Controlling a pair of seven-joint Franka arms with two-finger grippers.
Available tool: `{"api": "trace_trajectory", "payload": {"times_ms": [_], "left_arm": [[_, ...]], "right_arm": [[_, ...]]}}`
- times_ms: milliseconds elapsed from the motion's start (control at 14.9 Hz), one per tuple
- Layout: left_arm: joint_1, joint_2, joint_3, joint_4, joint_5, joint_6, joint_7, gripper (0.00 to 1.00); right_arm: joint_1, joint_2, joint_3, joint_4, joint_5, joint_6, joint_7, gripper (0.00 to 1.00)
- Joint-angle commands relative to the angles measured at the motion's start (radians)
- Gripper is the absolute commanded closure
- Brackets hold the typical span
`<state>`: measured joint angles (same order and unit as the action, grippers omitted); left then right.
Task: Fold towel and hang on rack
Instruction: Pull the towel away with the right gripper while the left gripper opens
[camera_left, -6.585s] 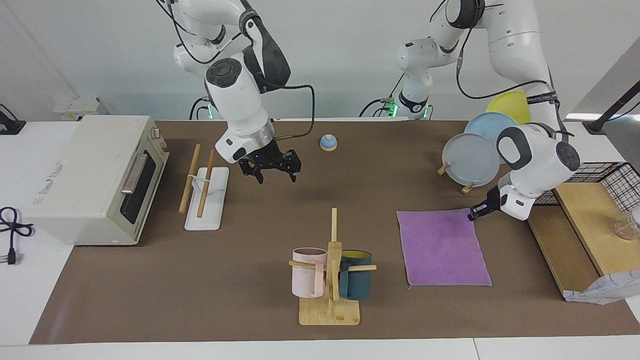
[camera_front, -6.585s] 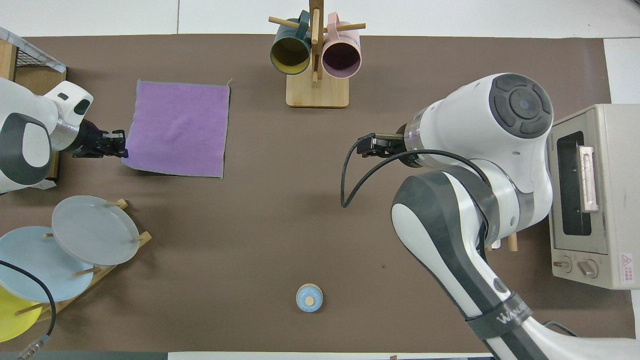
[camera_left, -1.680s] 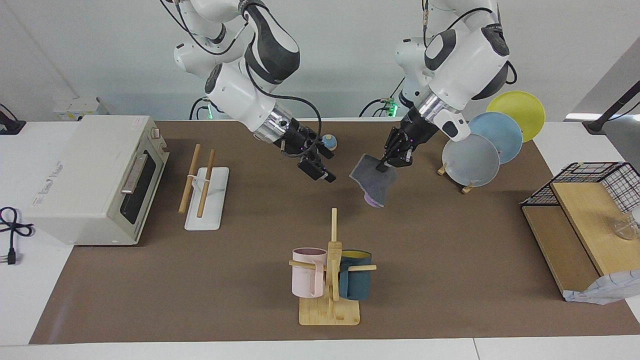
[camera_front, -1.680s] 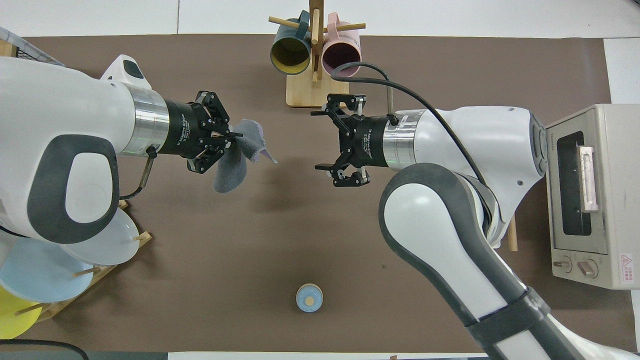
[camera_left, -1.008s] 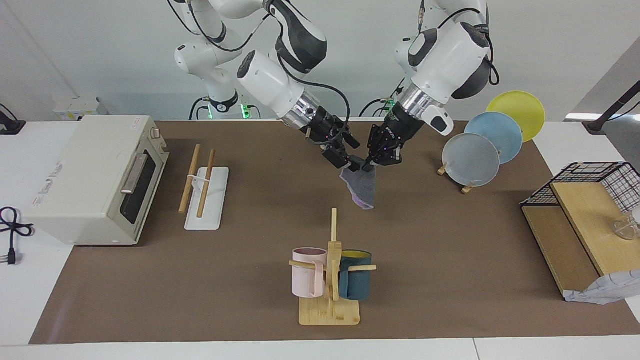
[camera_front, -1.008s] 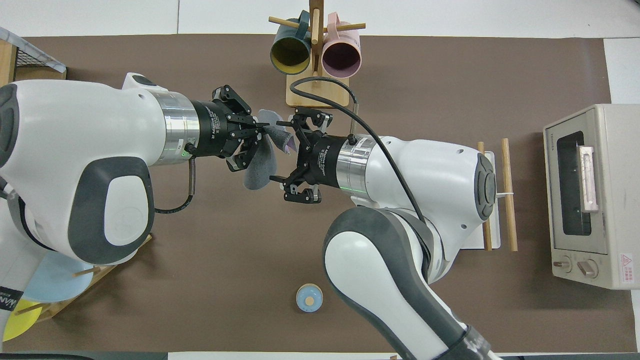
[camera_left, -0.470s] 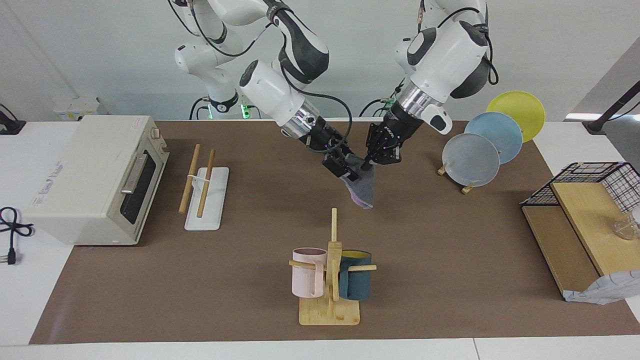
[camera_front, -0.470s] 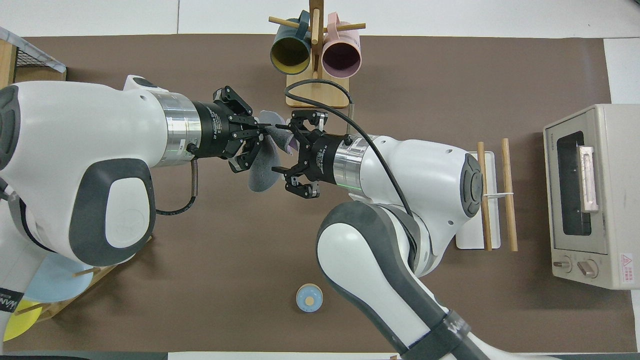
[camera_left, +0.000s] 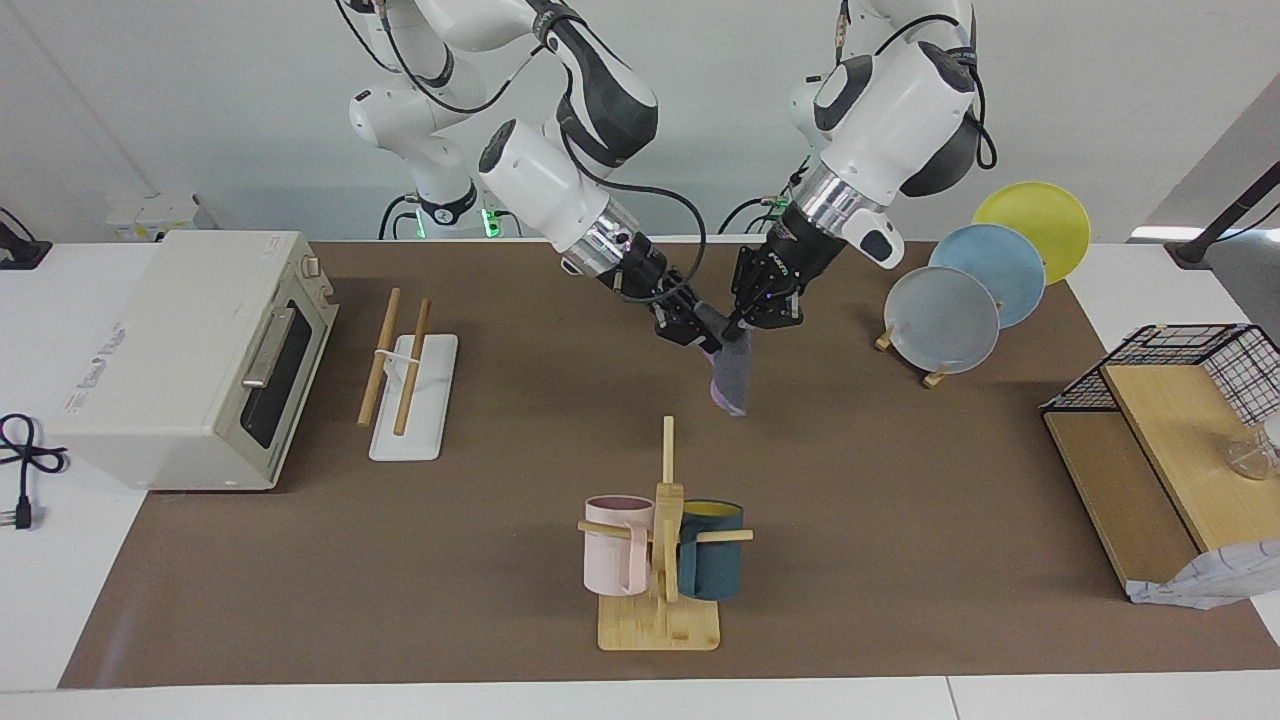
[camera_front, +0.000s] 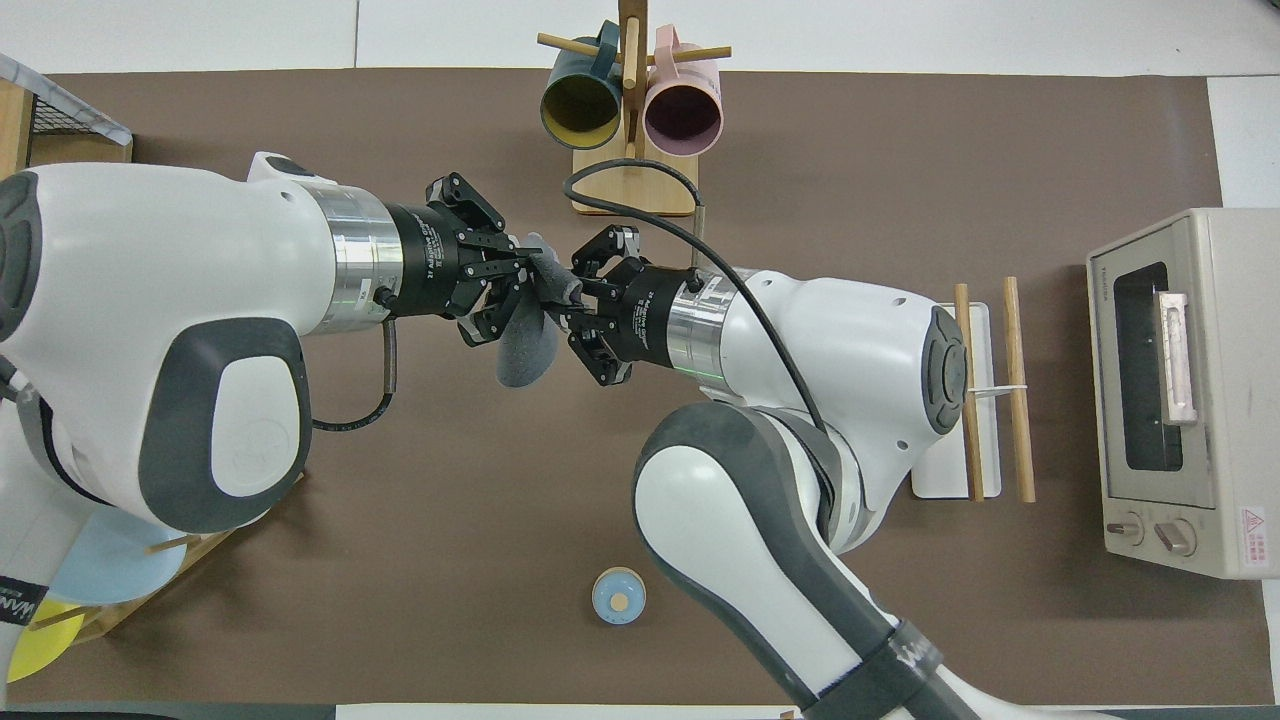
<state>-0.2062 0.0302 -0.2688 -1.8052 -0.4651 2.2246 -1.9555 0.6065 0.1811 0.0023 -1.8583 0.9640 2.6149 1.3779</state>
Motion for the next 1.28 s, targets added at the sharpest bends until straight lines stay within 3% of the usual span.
{"api": "trace_trajectory", "payload": {"times_ms": [0, 134, 202, 269, 336, 538, 806, 1209], "left_arm": [[-0.012, -0.039, 0.008, -0.043, -0.02, 0.006, -0.011, 1.0], [-0.013, -0.041, 0.008, -0.048, -0.02, 0.006, -0.002, 1.0], [-0.013, -0.041, 0.008, -0.048, -0.015, 0.004, 0.018, 0.84], [-0.012, -0.044, 0.008, -0.048, -0.014, 0.004, 0.058, 0.06], [-0.012, -0.044, 0.01, -0.048, -0.014, 0.006, 0.088, 0.0], [-0.004, -0.044, 0.01, -0.048, -0.012, 0.004, 0.133, 0.0], [0.019, -0.053, 0.019, -0.072, -0.009, 0.003, 0.295, 0.0], [0.172, -0.059, 0.02, -0.076, 0.0, -0.126, 0.804, 0.0]], "right_arm": [[-0.011, 0.003, 0.008, 0.005, 0.024, 0.002, -0.042, 1.0], [-0.01, 0.003, 0.007, 0.005, 0.021, 0.002, -0.054, 1.0], [-0.011, 0.003, 0.007, 0.005, 0.013, -0.004, -0.075, 1.0], [-0.016, 0.001, 0.004, 0.005, 0.012, -0.022, -0.106, 1.0], [-0.025, 0.001, 0.004, 0.005, 0.012, -0.03, -0.132, 1.0], [-0.034, -0.003, -0.002, 0.005, -0.068, -0.083, -0.239, 1.0], [-0.125, -0.044, -0.001, 0.005, -0.454, -0.341, -0.434, 1.0], [-0.353, -0.14, -0.001, -0.013, -0.609, -0.703, -0.821, 1.0]]}}
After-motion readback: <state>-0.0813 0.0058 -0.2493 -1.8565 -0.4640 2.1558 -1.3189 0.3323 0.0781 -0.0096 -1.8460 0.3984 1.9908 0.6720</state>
